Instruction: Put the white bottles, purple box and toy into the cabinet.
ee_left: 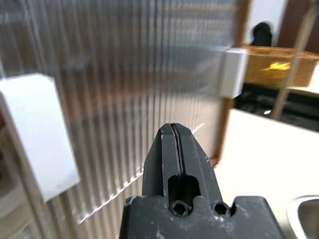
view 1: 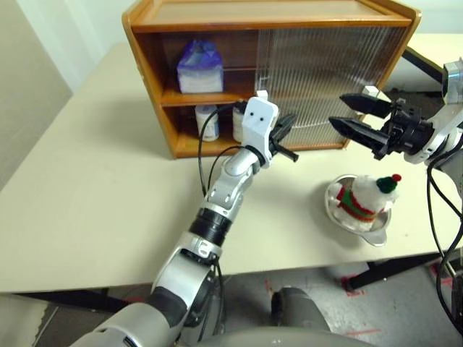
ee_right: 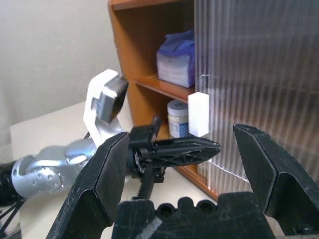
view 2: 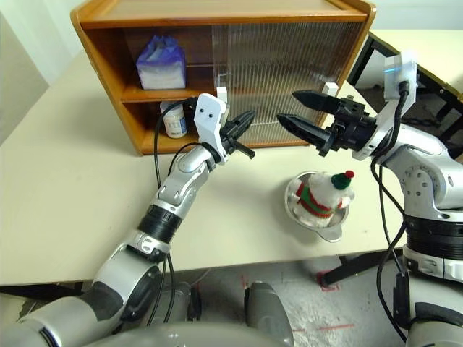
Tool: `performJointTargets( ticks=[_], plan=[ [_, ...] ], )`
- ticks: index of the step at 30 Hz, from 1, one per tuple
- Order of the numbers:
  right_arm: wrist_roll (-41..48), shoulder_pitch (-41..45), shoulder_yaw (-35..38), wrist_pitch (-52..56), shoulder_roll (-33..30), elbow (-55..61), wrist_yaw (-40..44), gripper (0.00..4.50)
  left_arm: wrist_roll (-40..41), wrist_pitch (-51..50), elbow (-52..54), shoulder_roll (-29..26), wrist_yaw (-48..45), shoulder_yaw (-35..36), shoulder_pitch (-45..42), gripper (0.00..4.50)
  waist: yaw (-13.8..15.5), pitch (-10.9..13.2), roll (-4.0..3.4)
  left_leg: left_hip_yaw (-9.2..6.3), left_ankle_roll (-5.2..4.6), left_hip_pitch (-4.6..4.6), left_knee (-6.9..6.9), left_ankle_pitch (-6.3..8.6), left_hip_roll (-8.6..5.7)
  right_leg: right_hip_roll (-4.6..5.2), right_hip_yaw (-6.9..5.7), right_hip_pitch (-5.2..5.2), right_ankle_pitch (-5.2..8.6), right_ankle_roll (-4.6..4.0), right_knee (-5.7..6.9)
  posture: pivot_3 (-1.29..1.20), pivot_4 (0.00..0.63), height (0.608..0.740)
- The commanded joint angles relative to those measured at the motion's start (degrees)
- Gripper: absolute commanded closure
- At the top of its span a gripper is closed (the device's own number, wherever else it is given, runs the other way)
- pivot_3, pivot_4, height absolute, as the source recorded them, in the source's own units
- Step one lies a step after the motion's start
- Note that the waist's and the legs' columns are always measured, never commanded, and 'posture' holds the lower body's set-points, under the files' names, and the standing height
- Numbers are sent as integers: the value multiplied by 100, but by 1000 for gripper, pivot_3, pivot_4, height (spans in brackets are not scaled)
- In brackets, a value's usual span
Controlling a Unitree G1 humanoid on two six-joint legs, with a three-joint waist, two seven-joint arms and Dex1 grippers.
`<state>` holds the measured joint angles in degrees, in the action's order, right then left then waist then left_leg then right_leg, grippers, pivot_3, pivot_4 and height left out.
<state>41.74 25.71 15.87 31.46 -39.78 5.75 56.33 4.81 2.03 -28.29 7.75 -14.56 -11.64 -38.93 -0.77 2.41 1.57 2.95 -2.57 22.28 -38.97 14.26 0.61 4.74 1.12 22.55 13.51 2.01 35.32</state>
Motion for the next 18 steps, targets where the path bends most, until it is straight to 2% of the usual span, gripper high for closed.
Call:
performJointTargets(
  ticks=[1, 10, 18],
  plan=[
    [76, -11, 59, 74, -58, 132, -59, 0, -293, 389, -467, 324, 461, 44, -362, 4475, 1, 0, 0, 0, 1, 0, 0, 0, 0, 0, -1, 0, 0, 0, 0, -77, 0, 740],
    [56, 96, 34, 92, -81, 74, -51, 0, -420, 877, -988, 300, 1000, 204, -730, 4475, 4, 0, 0, 0, 7, 2, 0, 4, -2, -1, -2, 1, 0, 3, -3, -72, 0, 740],
    [20, 151, -20, 45, -45, -18, -3, 0, -399, 632, -296, 158, 1149, 192, -284, 4475, 7, 0, 0, 0, 8, 3, 1, 5, 0, 0, -2, 1, -1, 1, -3, -47, 0, 740]
  ],
)
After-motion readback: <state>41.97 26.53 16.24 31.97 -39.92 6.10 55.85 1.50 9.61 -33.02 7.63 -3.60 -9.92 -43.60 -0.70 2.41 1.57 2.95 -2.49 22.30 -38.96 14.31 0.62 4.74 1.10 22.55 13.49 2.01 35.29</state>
